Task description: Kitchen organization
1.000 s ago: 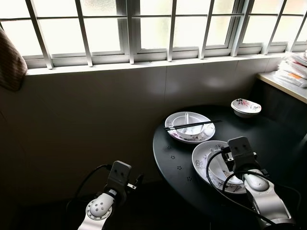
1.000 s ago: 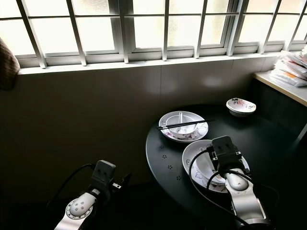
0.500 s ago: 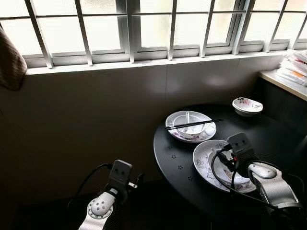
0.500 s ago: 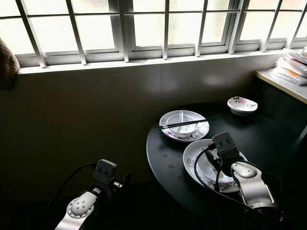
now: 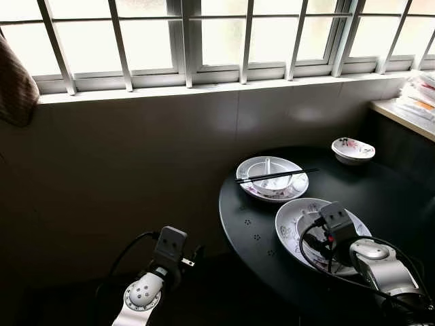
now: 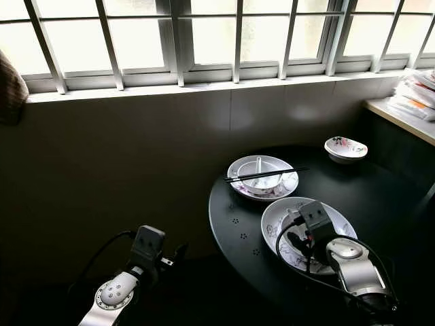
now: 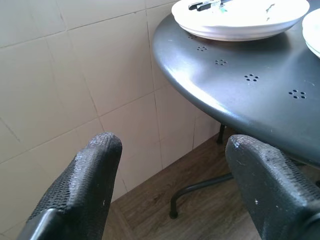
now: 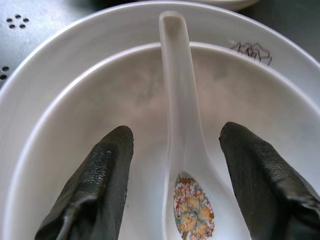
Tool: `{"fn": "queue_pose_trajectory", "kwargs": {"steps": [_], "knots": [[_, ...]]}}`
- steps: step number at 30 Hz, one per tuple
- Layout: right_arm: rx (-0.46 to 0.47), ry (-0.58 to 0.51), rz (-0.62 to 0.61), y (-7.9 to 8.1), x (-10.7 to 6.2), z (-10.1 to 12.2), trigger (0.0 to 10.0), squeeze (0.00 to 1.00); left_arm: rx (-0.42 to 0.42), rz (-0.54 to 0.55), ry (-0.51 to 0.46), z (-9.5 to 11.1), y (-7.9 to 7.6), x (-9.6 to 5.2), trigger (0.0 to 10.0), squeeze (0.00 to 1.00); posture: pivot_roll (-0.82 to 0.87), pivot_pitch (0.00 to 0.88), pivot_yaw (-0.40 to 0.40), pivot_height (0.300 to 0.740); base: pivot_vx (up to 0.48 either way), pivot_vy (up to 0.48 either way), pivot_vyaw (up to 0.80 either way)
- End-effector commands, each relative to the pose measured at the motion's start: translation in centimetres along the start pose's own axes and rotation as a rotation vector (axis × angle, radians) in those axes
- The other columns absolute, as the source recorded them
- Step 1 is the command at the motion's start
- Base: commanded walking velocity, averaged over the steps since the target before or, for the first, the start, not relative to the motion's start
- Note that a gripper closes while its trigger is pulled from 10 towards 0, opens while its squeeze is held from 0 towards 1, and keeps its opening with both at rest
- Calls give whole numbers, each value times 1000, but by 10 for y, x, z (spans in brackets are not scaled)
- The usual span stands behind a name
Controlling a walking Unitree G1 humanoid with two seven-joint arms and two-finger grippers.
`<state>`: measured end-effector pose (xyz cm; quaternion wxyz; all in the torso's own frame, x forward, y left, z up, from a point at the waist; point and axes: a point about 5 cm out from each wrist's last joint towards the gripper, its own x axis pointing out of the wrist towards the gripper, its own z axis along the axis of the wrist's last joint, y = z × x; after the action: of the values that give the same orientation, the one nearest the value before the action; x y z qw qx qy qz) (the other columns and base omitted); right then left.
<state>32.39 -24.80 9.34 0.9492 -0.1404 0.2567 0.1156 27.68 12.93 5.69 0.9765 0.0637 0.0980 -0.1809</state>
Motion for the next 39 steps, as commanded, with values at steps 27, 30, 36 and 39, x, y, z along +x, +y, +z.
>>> {"fn": "queue_pose_trajectory", "kwargs": {"steps": [27,30,36,39], "knots": [[143,-131,-72,-18,4,15,0,0,-6,4,2,-1,0,0,10000,0,-1,0,-18,740,0,0,0],[103,-201,-117,-19,2,29,0,0,-9,6,1,-1,0,-1,10000,0,1,0,-20,740,0,0,0],[24,-274,-181,-12,0,41,0,0,-13,9,-2,-1,-1,-1,10000,0,3,0,-22,740,0,0,0],[10,-319,-206,-7,-1,46,0,0,-14,9,-3,0,0,-1,10000,0,3,0,-22,740,0,0,0]]}}
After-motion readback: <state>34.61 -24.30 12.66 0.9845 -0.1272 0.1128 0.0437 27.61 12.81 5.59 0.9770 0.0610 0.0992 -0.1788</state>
